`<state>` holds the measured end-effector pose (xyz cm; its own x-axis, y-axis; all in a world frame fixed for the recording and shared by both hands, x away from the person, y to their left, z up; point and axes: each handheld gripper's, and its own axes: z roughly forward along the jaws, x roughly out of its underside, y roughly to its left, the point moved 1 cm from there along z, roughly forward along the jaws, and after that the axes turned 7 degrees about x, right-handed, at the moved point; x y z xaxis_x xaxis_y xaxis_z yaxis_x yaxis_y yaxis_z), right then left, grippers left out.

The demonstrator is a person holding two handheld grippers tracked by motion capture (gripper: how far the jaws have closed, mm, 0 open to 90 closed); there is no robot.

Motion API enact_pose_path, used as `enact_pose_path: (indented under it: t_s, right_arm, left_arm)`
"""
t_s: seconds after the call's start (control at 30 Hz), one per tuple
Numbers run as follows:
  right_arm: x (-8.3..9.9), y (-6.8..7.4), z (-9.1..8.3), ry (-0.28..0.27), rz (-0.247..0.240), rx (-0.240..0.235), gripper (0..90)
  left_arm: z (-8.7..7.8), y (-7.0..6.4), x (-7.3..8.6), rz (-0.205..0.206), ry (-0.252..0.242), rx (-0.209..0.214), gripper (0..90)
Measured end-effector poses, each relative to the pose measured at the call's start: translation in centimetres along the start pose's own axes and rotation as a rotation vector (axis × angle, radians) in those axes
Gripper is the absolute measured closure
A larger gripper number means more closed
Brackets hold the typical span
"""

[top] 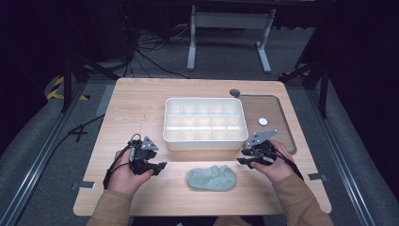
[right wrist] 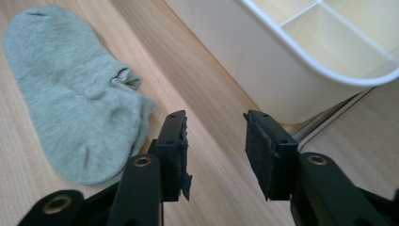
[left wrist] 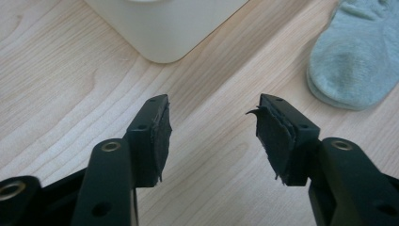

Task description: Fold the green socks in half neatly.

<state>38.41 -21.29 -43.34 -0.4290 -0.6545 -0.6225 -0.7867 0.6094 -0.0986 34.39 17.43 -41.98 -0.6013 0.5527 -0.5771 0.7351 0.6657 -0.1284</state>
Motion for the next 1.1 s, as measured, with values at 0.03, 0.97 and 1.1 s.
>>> enact_pose_path:
  t_s: [0.03,0.97,1.1]
  right_arm:
    - [0.0,0.0,-0.1,-0.002,-0.008,0.005,58.5]
    - [-2.5,6.3,0.6,-0.083,-0.052,-0.143,86.1]
    - [-2.7,7.6,2.0,-0.067,-0.070,-0.155,89.0]
  left_arm:
    - [0.0,-0.2,-0.1,-0.002,0.001,0.008,46.8]
    - [1.0,-4.5,-2.8,0.012,0.107,0.096,46.8]
    - [1.3,-5.1,-2.9,0.034,0.104,0.129,51.5]
